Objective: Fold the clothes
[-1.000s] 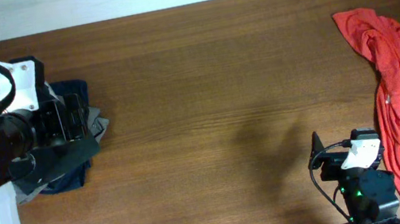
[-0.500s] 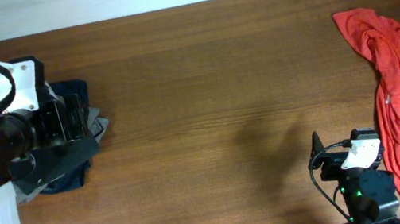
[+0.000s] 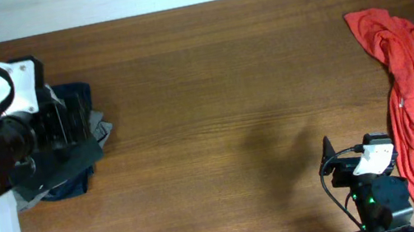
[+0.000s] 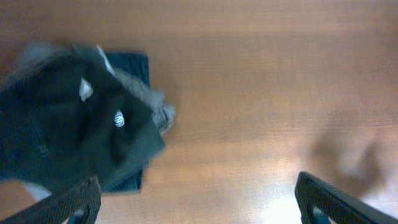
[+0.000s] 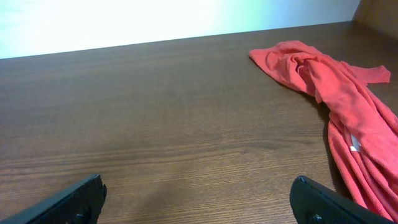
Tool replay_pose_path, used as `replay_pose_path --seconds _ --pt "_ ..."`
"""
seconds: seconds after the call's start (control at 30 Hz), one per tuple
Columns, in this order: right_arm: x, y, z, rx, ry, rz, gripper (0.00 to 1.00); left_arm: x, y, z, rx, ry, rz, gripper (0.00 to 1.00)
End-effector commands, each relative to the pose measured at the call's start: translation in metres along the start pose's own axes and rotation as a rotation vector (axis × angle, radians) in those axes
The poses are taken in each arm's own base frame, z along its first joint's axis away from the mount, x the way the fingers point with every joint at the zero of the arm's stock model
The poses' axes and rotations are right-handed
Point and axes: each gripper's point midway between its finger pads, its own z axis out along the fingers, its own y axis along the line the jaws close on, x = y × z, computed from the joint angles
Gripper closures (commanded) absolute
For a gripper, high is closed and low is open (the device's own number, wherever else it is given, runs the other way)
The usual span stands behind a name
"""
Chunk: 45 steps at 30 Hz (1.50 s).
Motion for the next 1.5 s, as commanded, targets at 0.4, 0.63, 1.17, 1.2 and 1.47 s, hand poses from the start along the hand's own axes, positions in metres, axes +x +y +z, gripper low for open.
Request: replay_pose_path --seconds 0.4,0.63,1.17,1.2,1.47 --pt "0.001 -0.005 0.001 0.023 -0.009 0.001 0.01 0.029 -0.06 0.017 0.111 -0.595 0.241 0.01" --pt "0.001 -0.005 0.001 0.023 -0.009 0.001 0.01 0.103 -0.06 0.057 0.137 -0.697 0.266 0.01" --pt "0.001 -0.005 0.001 0.023 -0.009 0.001 0.01 0.188 -0.043 0.128 0.105 -0.716 0.246 0.01" --pt "0.001 -0.005 0.001 0.023 -0.009 0.001 0.01 0.191 -0.043 0.131 0.105 -0.712 0.245 0.01" --pt "0.001 -0.005 0.001 0.023 -0.009 0.001 0.01 0.187 -0.043 0.124 0.104 -0.748 0.25 0.01"
